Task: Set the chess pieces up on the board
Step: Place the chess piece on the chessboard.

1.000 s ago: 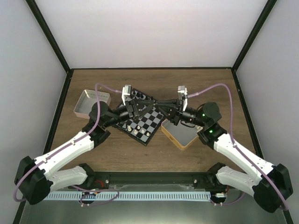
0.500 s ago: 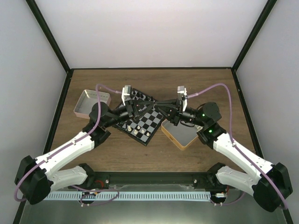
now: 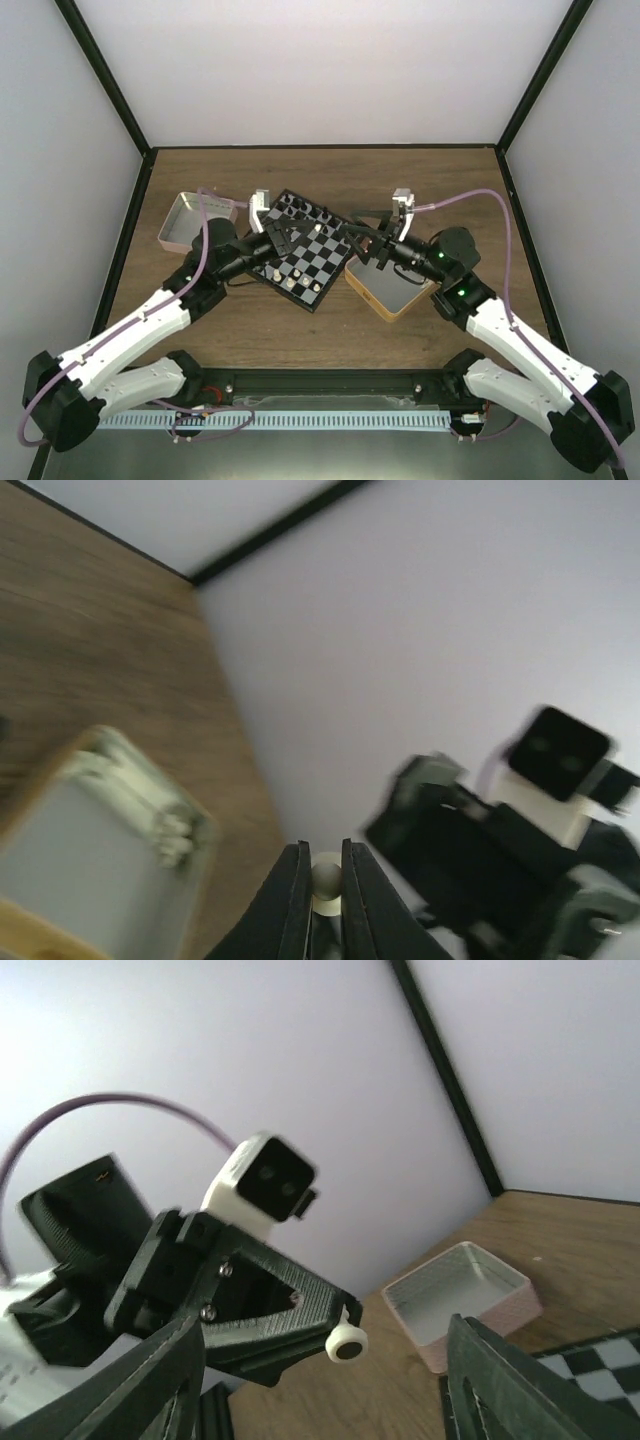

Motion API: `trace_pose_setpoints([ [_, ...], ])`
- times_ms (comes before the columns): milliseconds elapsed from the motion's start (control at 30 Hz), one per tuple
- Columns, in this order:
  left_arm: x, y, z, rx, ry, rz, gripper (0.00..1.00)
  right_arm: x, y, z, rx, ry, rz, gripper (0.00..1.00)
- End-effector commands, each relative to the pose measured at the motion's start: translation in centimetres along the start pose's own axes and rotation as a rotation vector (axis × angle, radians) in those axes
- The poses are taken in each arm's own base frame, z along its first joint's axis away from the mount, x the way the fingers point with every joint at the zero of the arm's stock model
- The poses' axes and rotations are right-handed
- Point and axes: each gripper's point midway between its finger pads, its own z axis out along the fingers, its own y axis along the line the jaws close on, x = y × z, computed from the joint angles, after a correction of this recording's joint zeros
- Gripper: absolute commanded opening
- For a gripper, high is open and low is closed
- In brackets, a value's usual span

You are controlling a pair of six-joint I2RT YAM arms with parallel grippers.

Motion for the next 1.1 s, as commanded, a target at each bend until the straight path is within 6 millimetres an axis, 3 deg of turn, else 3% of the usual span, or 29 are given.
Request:
trace_pose_setpoints([
  [0,-2.1,7.0,-3.0,-0.423,-0.118,0.232,0.04,0.1,-3.8,-1.5,0.250,-0.030,0.055,0.69],
  [133,-3.0,13.0,-6.1,-0.762,-0.147,0.350,0.04,1.9,-6.0,-2.3,0.360,0.009,0.111,0.69],
  [267,-3.6,17.4,-8.3,-1.019,-0.140,0.427,0.04,3.3,-6.9,-2.7,0.391,0.032,0.147,0.69],
  [533,-4.3,23.7,-8.0,-1.246,-0.083,0.409,0.04,4.4,-7.8,-2.8,0.422,0.057,0.164,0.69],
  [733,-4.2,27.2,-7.4,-1.312,-0.040,0.373,0.04,4.5,-7.8,-3.1,0.432,0.065,0.158,0.69],
  [1067,-2.4,30.5,-7.0,-1.309,0.035,0.333,0.04,5.2,-8.1,-3.2,0.445,0.080,0.171,0.69],
])
